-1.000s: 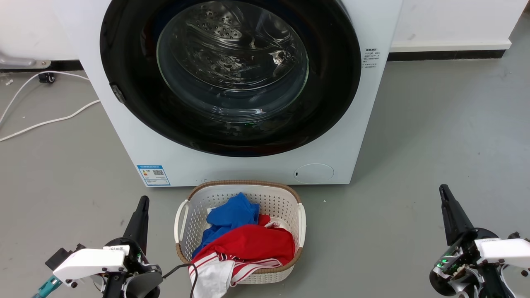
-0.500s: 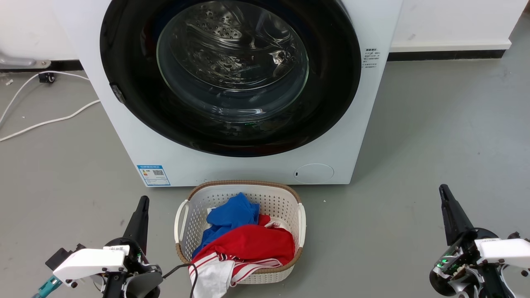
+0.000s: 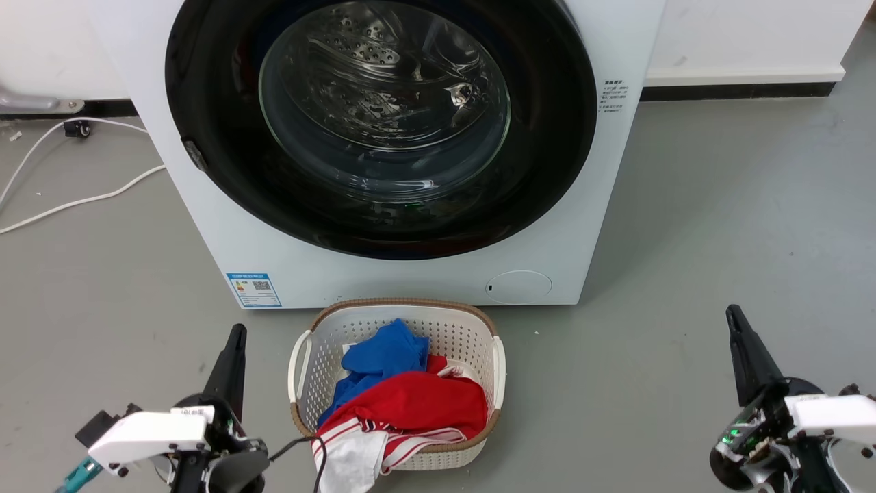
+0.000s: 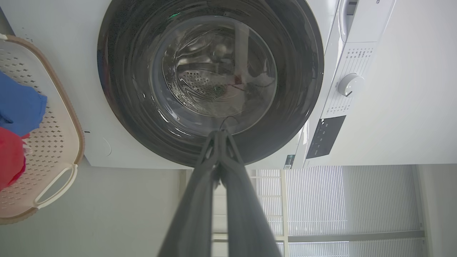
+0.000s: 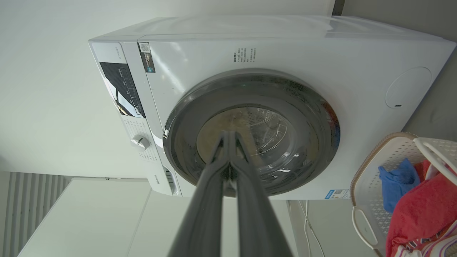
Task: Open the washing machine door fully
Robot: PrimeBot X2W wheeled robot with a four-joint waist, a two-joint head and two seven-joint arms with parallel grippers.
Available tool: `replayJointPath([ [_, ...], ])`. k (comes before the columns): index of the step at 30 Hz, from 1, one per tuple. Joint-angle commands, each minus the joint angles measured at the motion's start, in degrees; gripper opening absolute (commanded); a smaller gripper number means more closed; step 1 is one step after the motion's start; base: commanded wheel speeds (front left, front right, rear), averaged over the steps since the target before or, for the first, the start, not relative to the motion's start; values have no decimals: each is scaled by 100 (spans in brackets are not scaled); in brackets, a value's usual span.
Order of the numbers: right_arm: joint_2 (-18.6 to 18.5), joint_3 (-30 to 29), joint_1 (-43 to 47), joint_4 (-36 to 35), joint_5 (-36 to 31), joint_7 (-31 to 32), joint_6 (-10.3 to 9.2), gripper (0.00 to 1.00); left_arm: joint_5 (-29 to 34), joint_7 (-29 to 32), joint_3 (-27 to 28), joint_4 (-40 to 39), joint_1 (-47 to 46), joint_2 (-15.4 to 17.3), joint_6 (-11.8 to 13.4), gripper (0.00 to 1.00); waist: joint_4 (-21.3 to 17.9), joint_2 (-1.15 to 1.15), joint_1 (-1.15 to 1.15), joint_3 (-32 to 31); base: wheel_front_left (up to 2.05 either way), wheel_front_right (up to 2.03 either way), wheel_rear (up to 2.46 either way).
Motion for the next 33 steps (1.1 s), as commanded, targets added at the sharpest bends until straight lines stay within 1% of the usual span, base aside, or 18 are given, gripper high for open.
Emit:
replayJointPath([
  [1,20,-7,-68,4,-27,18,0,0,-10,14,8,4,-38,-2,-25,0,0,0,0,0,0,0,0],
  [2,0,1,11,16,-1,-5,0,100,0,-4,-6,16,9,-1,2,100,0,0,0,0,0,0,0],
  [5,10,10,144,155,-2,-11,-9,100,1,-12,-23,155,145,-22,9,100,0,0,0,0,0,0,0],
  [10,13,-17,229,116,-111,-150,-9,100,102,-155,-54,55,200,-23,8,100,1,0,0,4,0,0,0],
  [13,13,-60,263,68,-315,-236,-9,100,342,-242,-16,10,214,-22,11,100,1,0,0,7,0,0,0],
  [17,14,-131,295,-22,-641,-346,-8,100,750,-352,18,-117,214,-20,89,100,1,0,0,13,0,0,0],
  [23,14,-182,353,-280,-1414,-501,-7,100,1461,-508,-22,-370,244,-17,267,100,2,0,0,25,0,0,0],
  [33,16,-131,486,-699,-2852,-738,-6,100,2876,-748,-261,-671,336,-13,588,100,8,0,0,31,0,0,0],
])
